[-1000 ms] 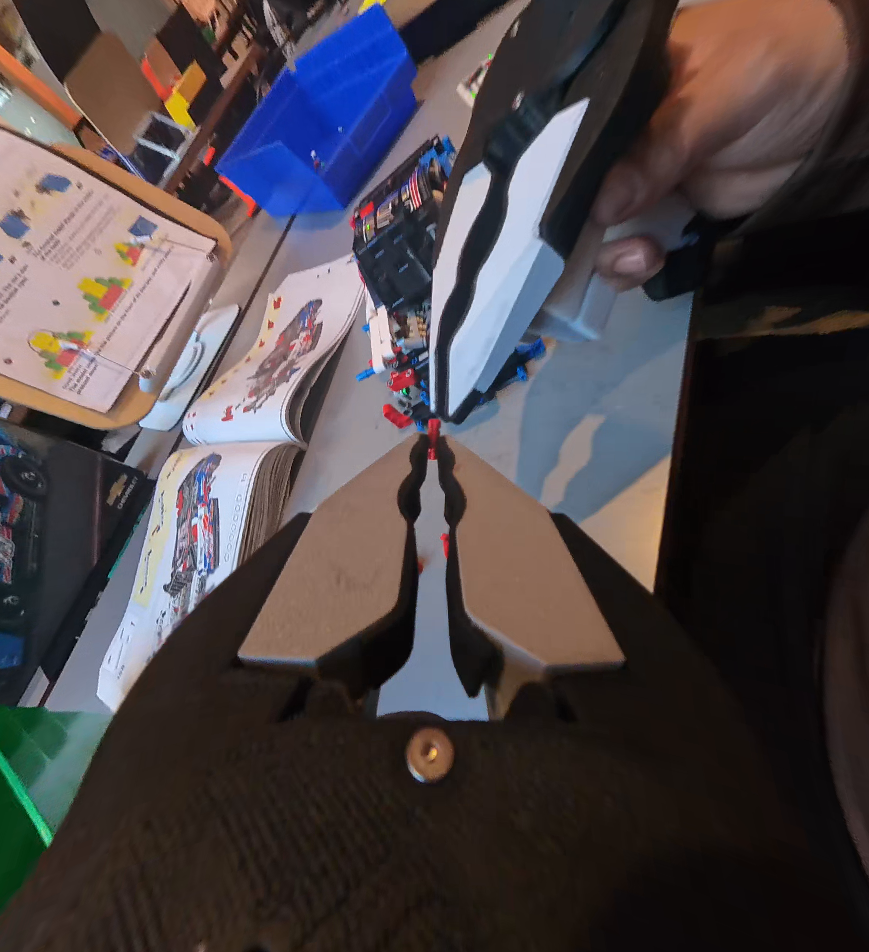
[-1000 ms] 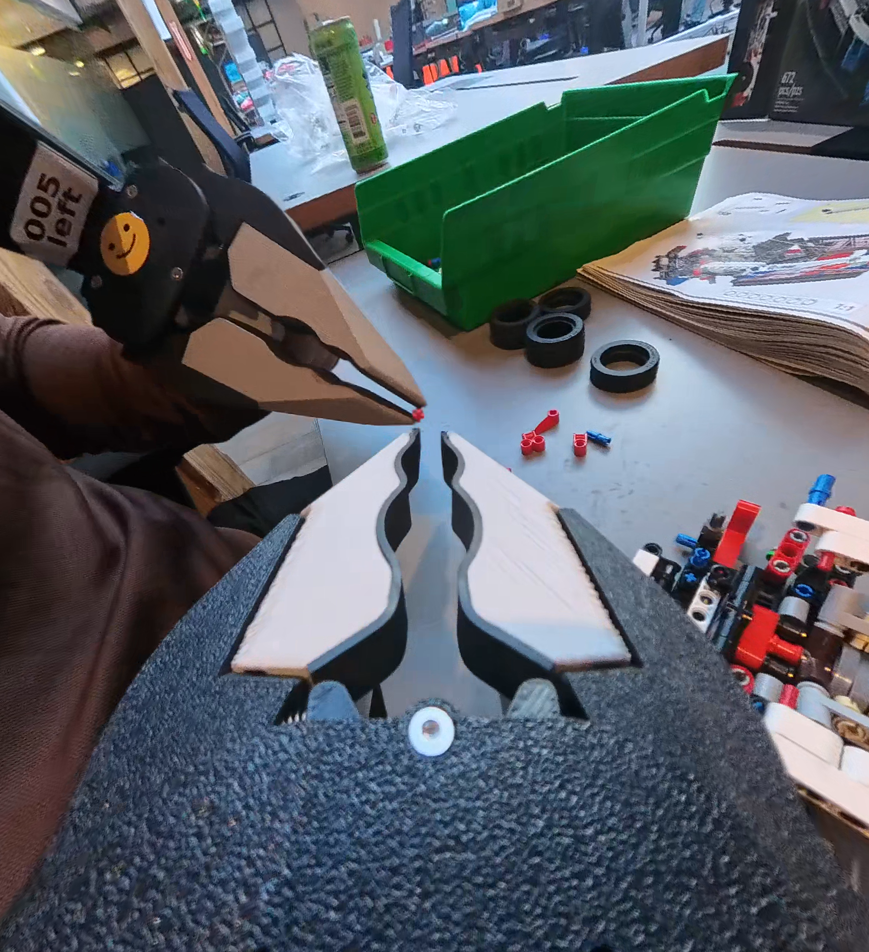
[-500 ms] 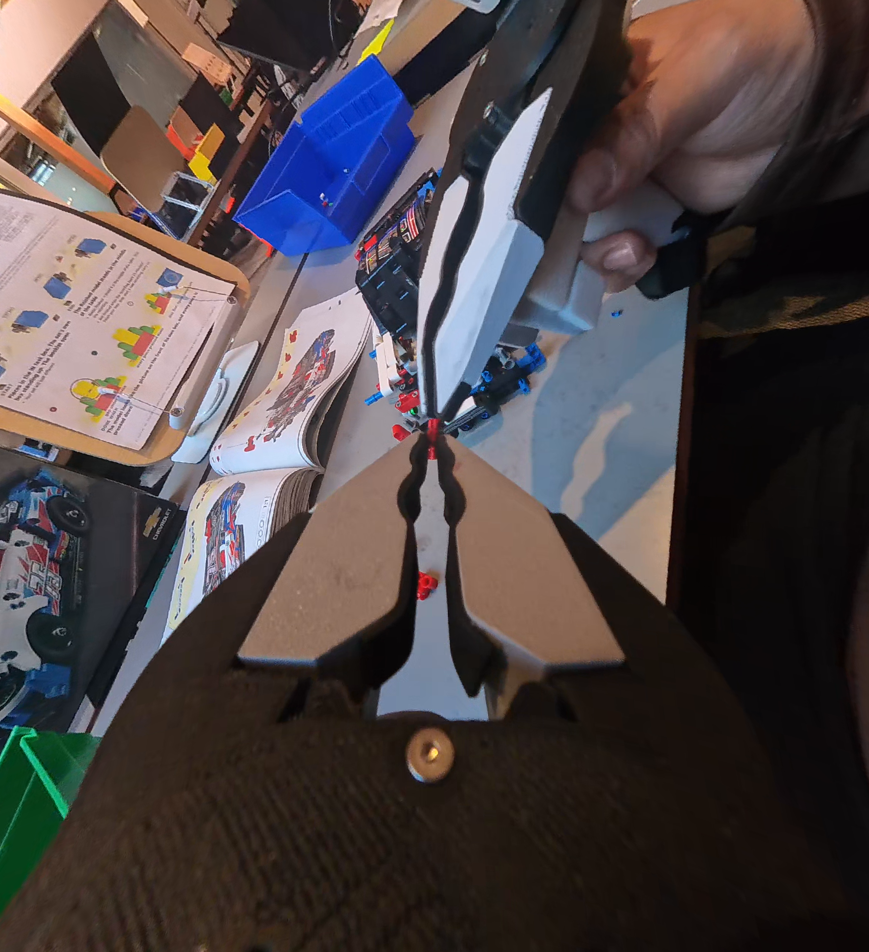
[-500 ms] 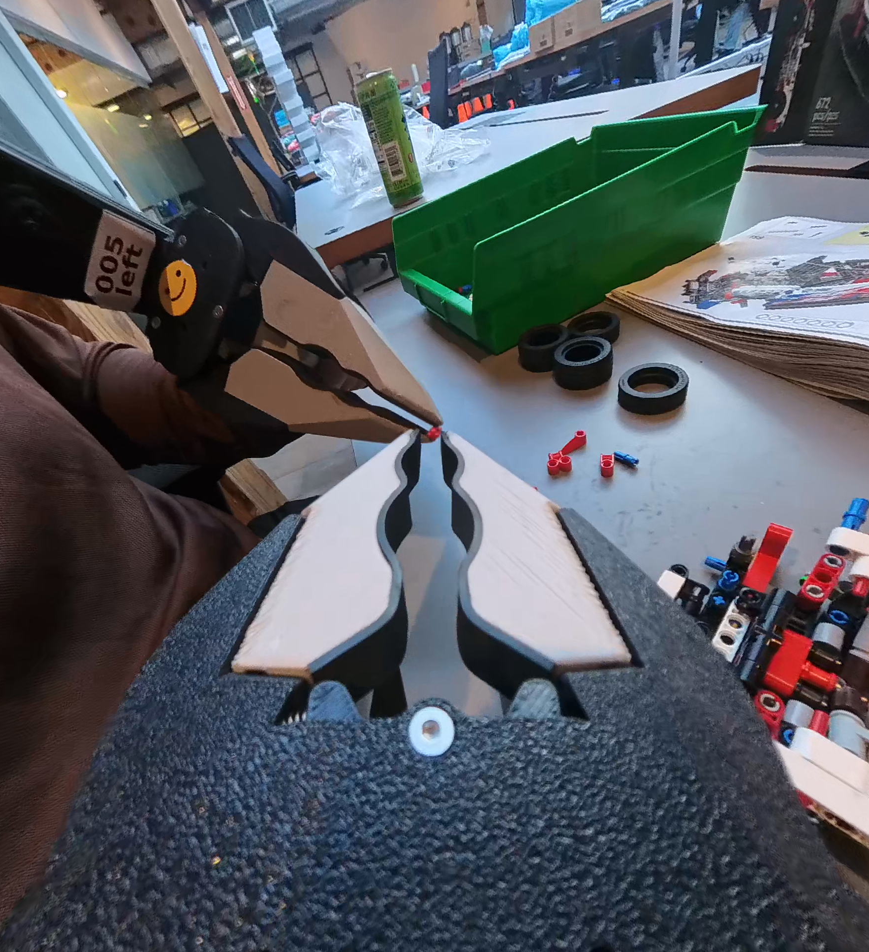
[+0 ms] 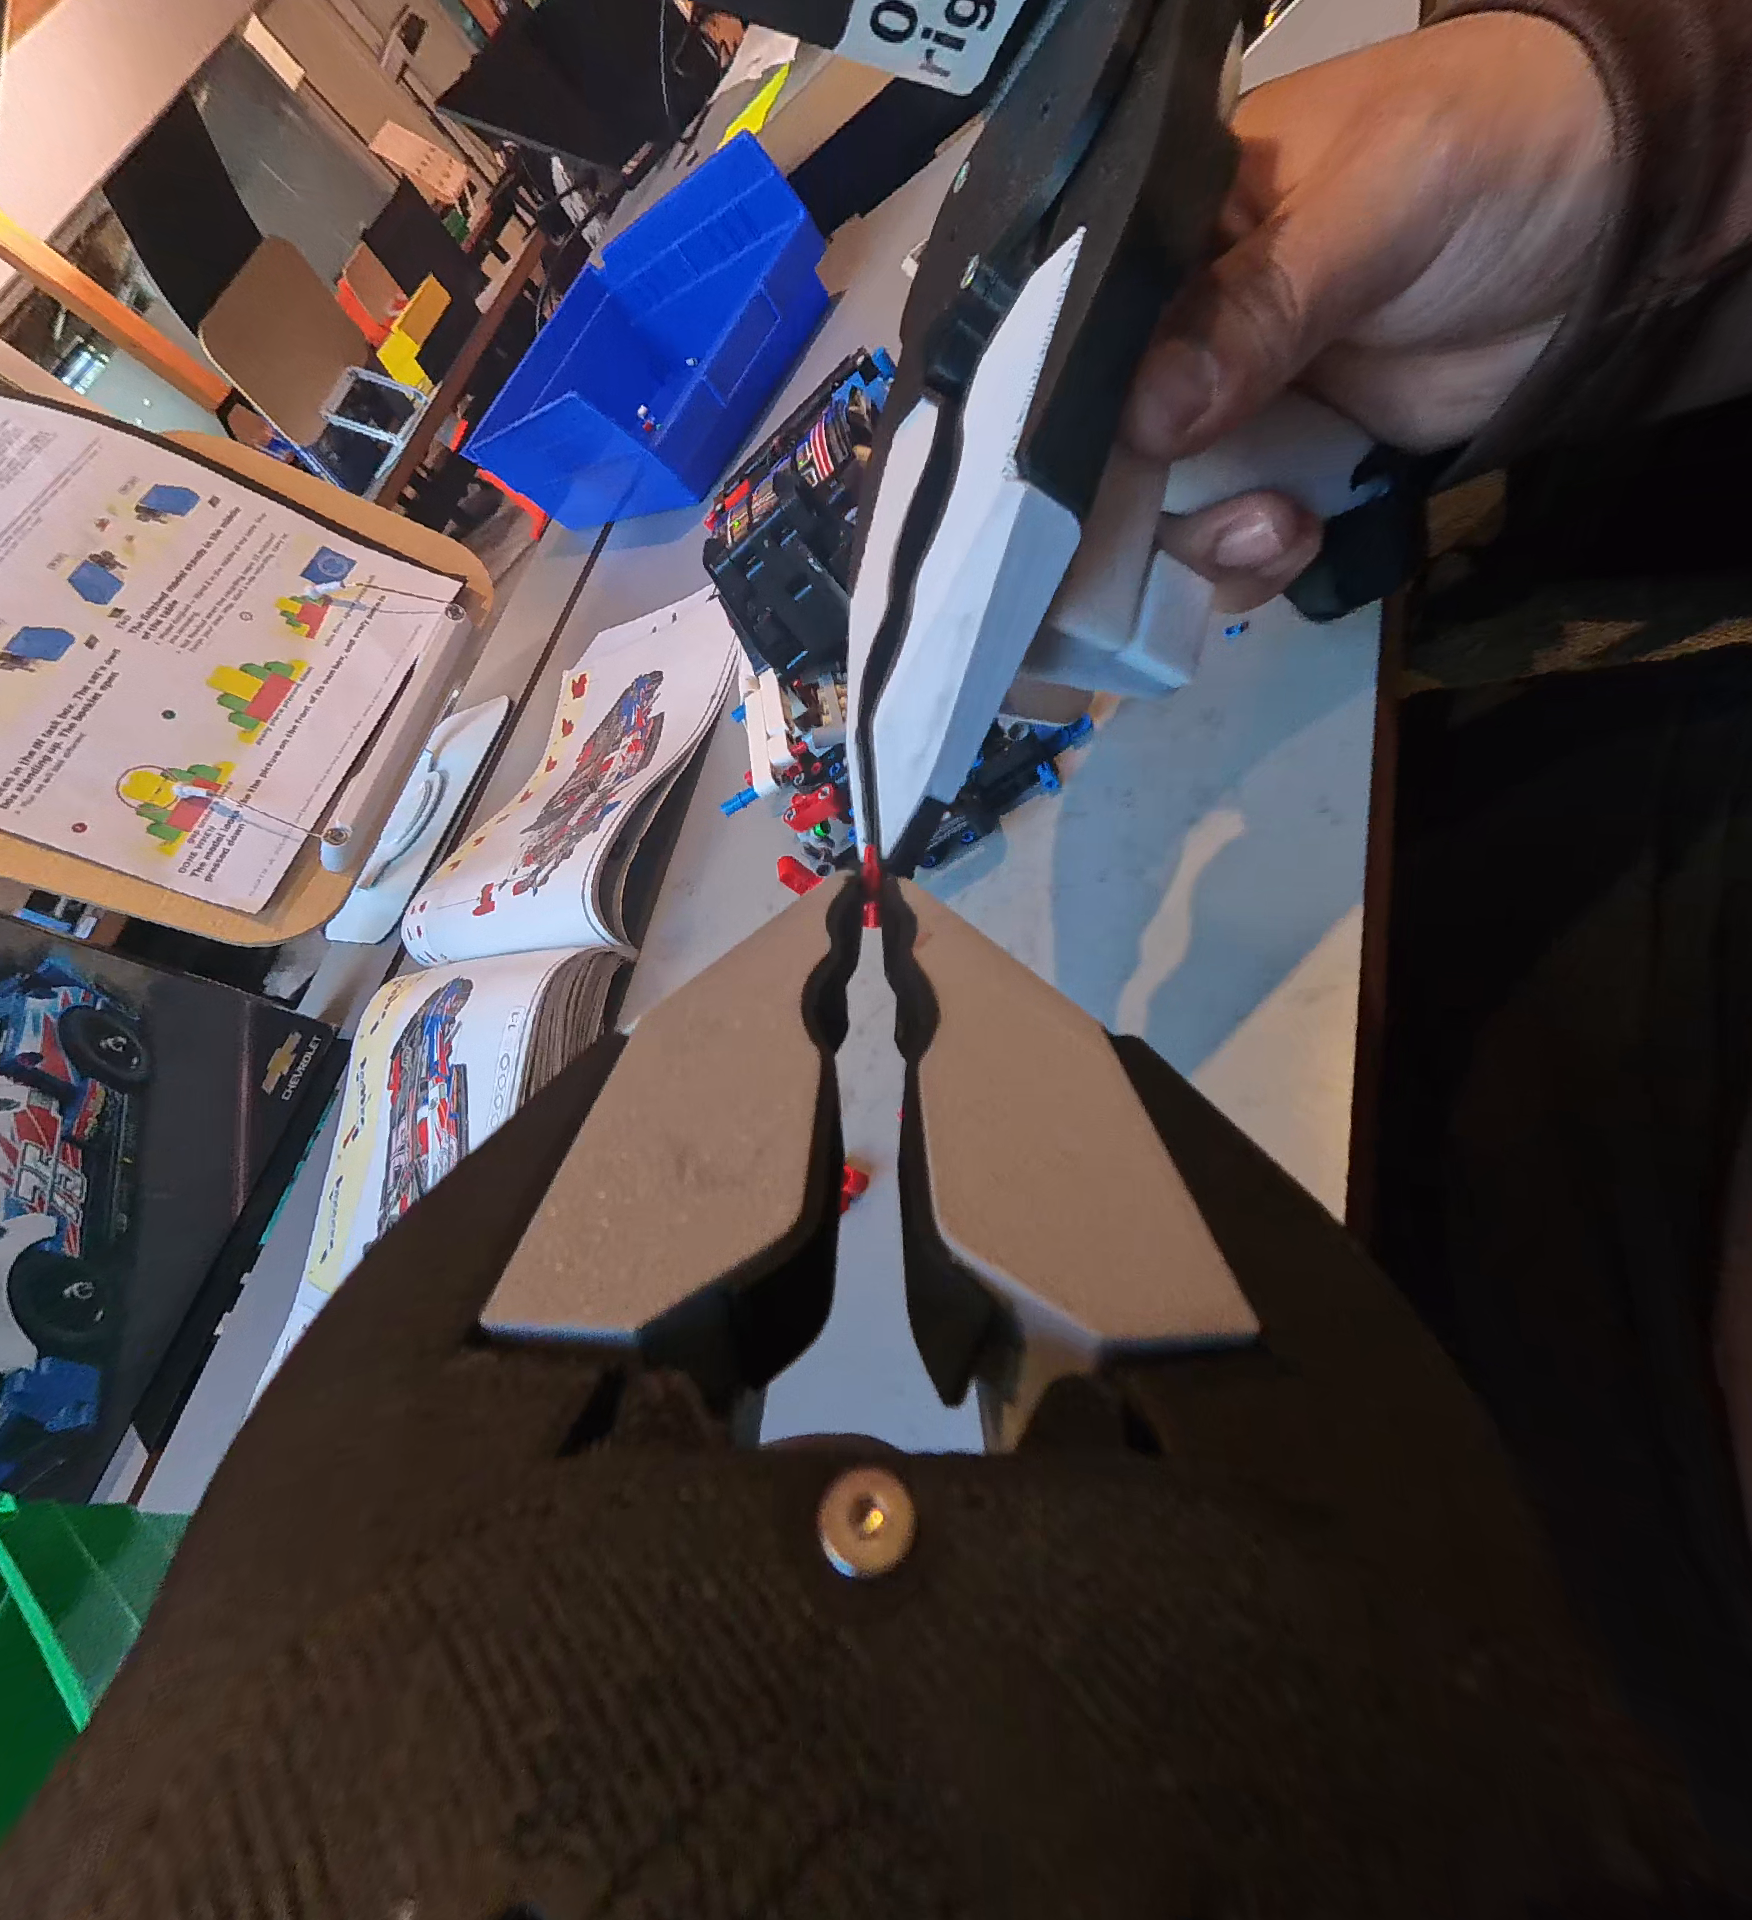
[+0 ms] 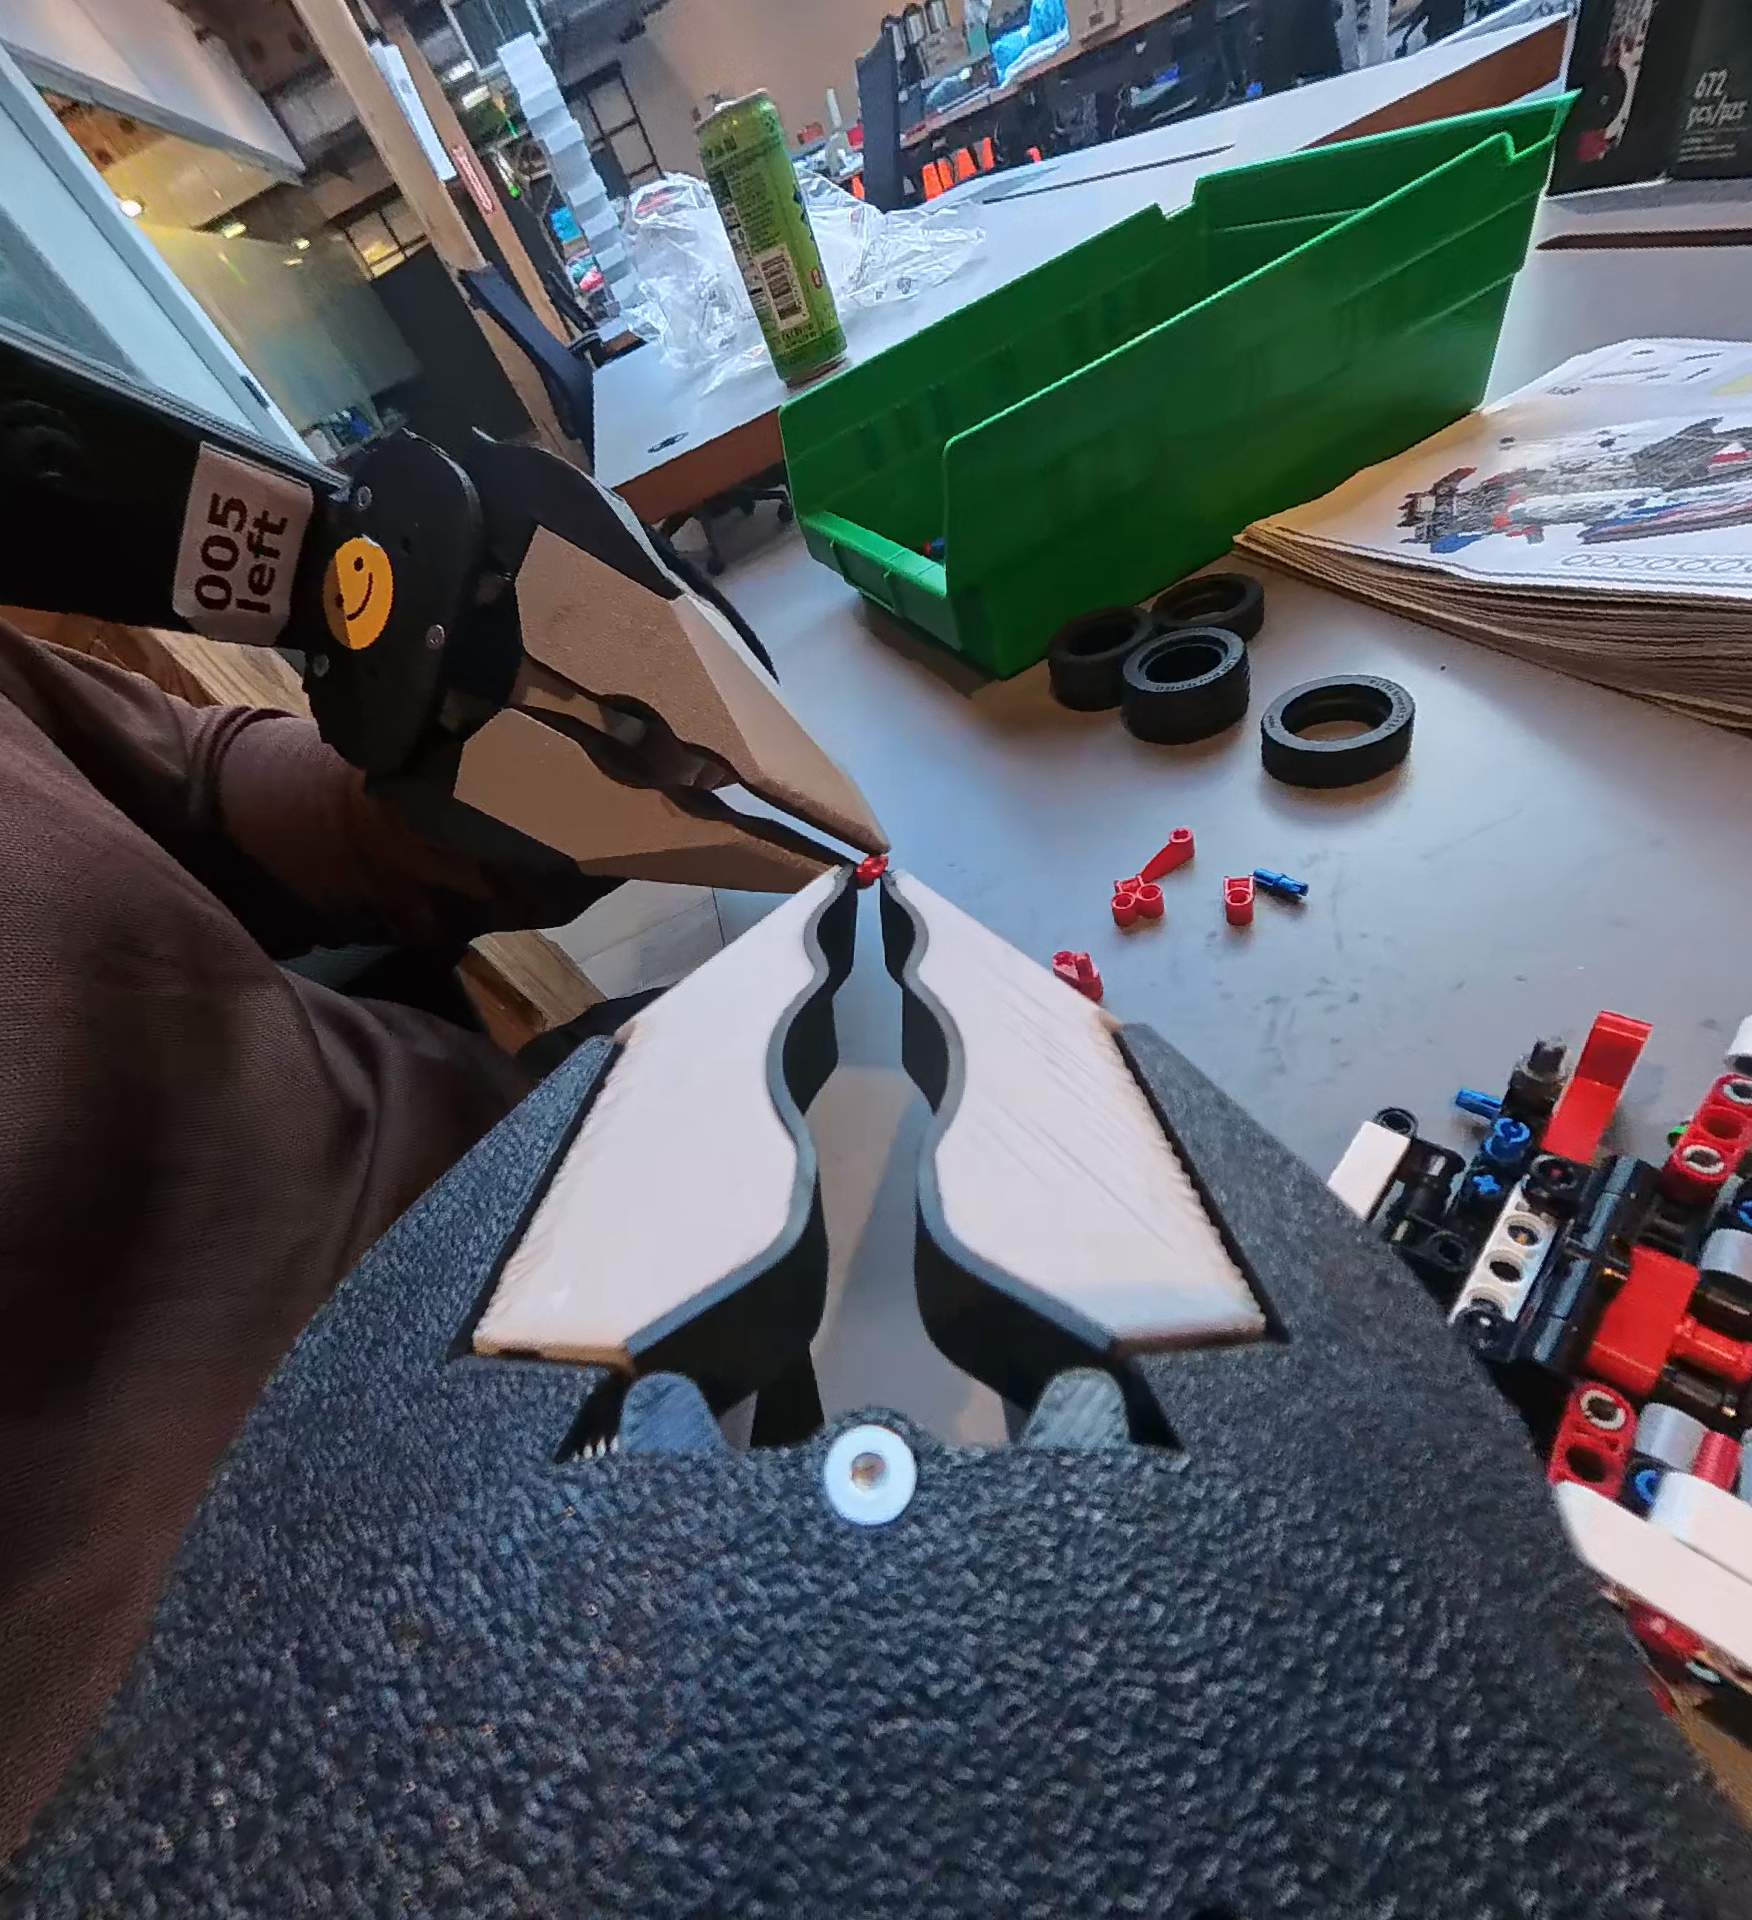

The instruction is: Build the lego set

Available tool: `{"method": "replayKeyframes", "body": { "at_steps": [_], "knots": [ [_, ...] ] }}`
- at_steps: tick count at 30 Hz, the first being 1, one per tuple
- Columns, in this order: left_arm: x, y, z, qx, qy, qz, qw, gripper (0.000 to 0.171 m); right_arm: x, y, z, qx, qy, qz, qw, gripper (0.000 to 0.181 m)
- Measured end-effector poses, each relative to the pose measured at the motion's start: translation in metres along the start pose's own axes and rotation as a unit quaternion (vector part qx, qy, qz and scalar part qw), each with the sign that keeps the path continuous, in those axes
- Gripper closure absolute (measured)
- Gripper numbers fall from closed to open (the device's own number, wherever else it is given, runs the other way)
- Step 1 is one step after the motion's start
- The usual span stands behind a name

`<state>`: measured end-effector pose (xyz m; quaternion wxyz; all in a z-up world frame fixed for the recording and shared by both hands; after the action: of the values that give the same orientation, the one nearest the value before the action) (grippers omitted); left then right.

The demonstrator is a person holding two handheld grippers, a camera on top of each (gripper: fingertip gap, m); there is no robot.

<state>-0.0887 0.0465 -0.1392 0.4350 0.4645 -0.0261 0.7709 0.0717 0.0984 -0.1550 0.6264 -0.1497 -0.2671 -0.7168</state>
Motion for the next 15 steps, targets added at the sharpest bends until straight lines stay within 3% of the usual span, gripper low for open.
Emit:
{"method": "replayKeyframes", "body": {
  "at_steps": [9,15],
  "knots": [
    [-0.0088,-0.0054,-0.0073,0.035,-0.006,-0.004,0.999,0.171,-0.001,-0.0073,-0.0074,0.022,0.029,-0.051,0.998,0.177],
    [-0.0088,-0.0092,-0.0097,0.035,-0.005,-0.008,0.999,0.171,-0.0079,-0.007,-0.0077,0.024,-0.006,-0.034,0.999,0.177]
  ]
}}
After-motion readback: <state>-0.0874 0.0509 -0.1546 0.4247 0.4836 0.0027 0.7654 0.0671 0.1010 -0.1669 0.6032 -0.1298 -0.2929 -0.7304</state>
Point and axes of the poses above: each gripper's, where its closed fingertips meet, y back along the fingers, z out of its top, x = y × z across the jaws, the point moved 10 cm from there along y, back along the fingers, and after that the axes turned 13 degrees about -y, right-handed, at the moved point
